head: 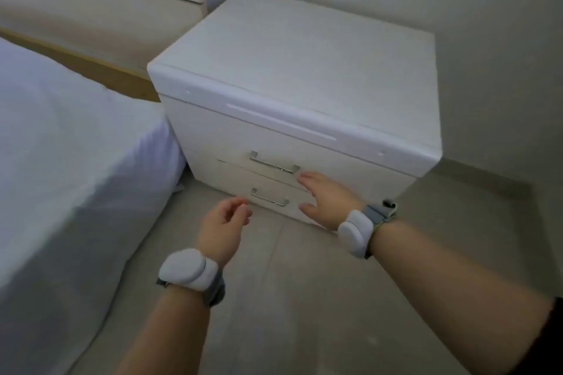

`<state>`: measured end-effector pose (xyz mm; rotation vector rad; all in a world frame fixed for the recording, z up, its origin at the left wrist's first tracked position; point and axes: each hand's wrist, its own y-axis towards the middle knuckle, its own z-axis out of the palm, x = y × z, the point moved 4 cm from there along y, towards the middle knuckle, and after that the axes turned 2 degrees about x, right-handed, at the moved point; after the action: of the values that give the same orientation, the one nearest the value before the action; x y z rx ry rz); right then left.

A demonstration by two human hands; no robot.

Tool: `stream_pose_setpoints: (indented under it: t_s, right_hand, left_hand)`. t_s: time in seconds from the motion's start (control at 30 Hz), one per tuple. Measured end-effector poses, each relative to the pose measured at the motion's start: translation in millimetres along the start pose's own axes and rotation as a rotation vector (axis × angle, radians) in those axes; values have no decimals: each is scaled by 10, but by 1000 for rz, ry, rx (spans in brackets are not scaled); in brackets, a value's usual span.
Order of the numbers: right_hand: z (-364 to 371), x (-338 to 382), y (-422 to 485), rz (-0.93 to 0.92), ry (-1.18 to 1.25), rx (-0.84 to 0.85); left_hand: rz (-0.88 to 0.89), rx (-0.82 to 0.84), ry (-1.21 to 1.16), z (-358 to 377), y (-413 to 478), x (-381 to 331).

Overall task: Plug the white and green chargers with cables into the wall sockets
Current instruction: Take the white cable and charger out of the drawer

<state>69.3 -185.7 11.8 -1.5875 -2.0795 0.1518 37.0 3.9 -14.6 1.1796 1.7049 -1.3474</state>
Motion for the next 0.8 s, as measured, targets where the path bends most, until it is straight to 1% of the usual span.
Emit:
stream_pose_setpoints:
  t_s: [0.1,0.17,0.27,0.33,0.43,0.53,0.6,0.7,0.77,0.8]
  right_hand:
    - [201,-91,342,-43,-59,-92]
    - [297,-67,496,-45,-52,-118]
    - [367,-7,527,-4,9,-143]
    - [364,4,536,8,6,-114]
    - [301,49,499,1,-38,-68]
    - [265,182,342,-70,-172,-26]
    - [173,286,201,-133,-209,-87]
    - [-143,376,-27,-216,-155,-305]
    - [-312,289,-107,-196,-166,-400]
    - [-342,224,-101,-140,-200,-391]
  left_hand:
    - [174,-101,9,18,309,-61]
    - [233,-98,-10,20,442,-177]
    - [197,-52,107,23,401,-114]
    - [193,-70,164,-44,359,-107]
    - [246,-116,232,-139,323,-233]
    - [317,-132,279,-129,237,-359]
    - [357,-108,313,-53,169,-439]
    - [365,-59,358,61,73,-457]
    - [369,-51,396,112,-4,-476]
    - [371,-49,414,122,-19,-486]
